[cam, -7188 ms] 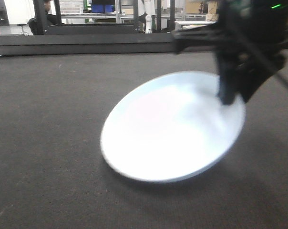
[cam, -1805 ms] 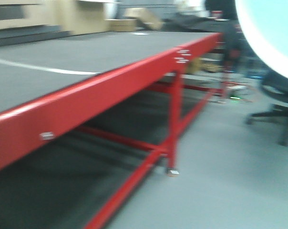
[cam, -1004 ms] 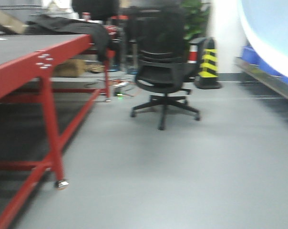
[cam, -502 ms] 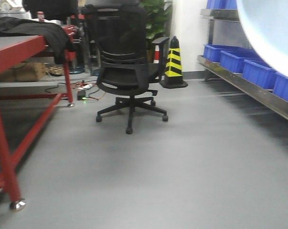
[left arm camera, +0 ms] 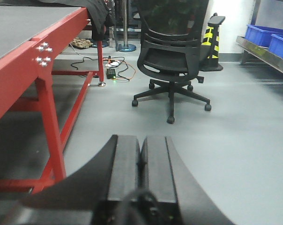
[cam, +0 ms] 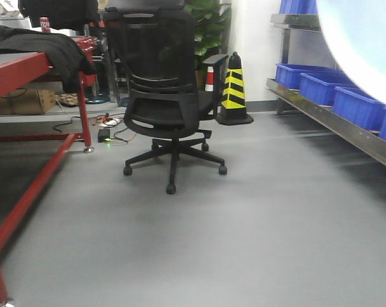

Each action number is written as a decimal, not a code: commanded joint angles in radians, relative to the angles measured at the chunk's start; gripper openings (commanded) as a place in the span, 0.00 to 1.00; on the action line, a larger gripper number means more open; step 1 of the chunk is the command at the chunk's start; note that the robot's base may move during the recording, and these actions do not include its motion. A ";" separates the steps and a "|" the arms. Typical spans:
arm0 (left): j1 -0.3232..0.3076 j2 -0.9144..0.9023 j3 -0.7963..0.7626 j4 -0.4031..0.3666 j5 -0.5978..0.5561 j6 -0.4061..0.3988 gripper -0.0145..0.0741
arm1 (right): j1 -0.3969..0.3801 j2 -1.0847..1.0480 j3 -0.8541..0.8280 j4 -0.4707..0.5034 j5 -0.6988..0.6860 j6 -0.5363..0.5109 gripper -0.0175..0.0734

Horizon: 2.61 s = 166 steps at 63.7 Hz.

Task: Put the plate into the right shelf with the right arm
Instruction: 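Drive the base past the red table holding the plate, then drive the base up to the shelf of blue bins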

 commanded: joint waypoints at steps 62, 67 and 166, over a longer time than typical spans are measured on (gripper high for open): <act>-0.006 0.000 0.008 -0.004 -0.089 0.003 0.11 | 0.000 0.010 -0.032 -0.007 -0.090 0.002 0.25; -0.006 0.000 0.008 -0.004 -0.089 0.003 0.11 | 0.000 0.010 -0.032 -0.007 -0.090 0.002 0.25; -0.006 0.000 0.008 -0.004 -0.089 0.003 0.11 | 0.000 0.010 -0.032 -0.007 -0.089 0.002 0.25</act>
